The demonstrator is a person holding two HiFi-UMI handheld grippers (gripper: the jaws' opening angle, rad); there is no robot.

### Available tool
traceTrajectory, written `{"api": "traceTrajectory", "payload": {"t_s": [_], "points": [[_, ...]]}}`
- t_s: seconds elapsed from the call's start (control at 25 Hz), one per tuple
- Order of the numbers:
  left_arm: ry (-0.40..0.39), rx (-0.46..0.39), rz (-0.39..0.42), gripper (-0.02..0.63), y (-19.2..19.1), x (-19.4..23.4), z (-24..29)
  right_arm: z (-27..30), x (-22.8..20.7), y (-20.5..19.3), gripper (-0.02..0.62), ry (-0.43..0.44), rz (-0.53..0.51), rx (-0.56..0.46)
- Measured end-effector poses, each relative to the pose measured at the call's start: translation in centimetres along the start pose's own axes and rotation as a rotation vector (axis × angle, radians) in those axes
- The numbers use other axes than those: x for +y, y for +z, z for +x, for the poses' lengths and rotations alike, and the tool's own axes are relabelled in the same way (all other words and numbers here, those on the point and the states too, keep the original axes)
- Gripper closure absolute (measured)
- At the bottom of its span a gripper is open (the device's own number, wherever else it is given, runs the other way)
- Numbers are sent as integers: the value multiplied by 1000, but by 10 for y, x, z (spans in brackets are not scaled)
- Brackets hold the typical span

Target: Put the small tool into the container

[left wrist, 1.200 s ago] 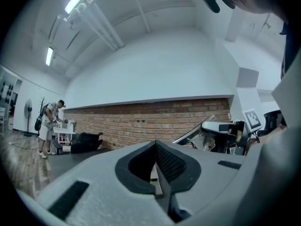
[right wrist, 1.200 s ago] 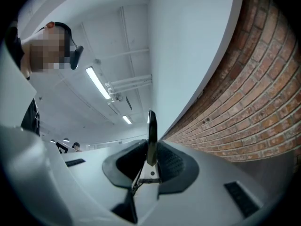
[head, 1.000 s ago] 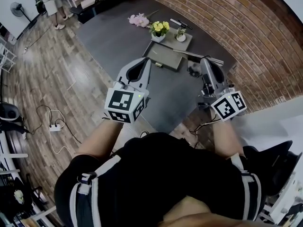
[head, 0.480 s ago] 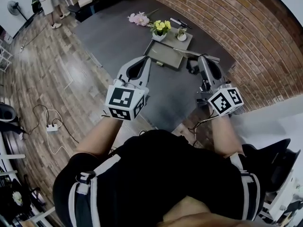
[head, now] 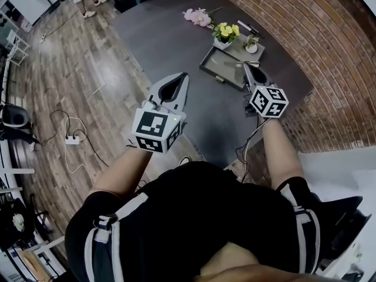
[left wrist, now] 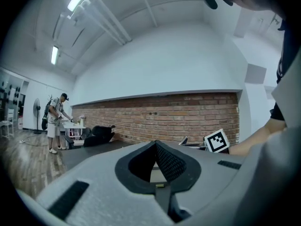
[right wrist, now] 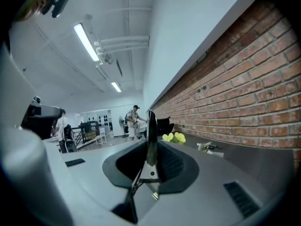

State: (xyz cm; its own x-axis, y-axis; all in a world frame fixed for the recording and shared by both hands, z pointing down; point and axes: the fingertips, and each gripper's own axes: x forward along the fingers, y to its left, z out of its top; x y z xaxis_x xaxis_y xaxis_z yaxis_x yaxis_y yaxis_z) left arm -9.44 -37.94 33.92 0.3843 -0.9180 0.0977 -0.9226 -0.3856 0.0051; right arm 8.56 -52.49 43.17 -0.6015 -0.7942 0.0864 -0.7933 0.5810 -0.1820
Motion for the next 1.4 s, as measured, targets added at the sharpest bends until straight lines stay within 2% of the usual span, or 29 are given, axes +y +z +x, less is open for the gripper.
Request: {"api": "traceTrajectory", "payload": {"t_s": [0.28,0.56,0.8,1.36,1.4], "points": [[103,76,-23,598,-30,43,-18,70,-25,-54,520,-25,-30,133],[160,126,-48,598,-53,65,-25,105,-45,-95,520,-56,-65,225],[153,164,-70,598,-72,71,-19,121,-55,-116,520,-84,-49,258],[129,163,-85,598,-76,74,-7,114,-65,-142,514,-108,-75,294],[125,159,-86,598,-75,73,-7,112,-65,-141,494,-112,-73,286]]}}
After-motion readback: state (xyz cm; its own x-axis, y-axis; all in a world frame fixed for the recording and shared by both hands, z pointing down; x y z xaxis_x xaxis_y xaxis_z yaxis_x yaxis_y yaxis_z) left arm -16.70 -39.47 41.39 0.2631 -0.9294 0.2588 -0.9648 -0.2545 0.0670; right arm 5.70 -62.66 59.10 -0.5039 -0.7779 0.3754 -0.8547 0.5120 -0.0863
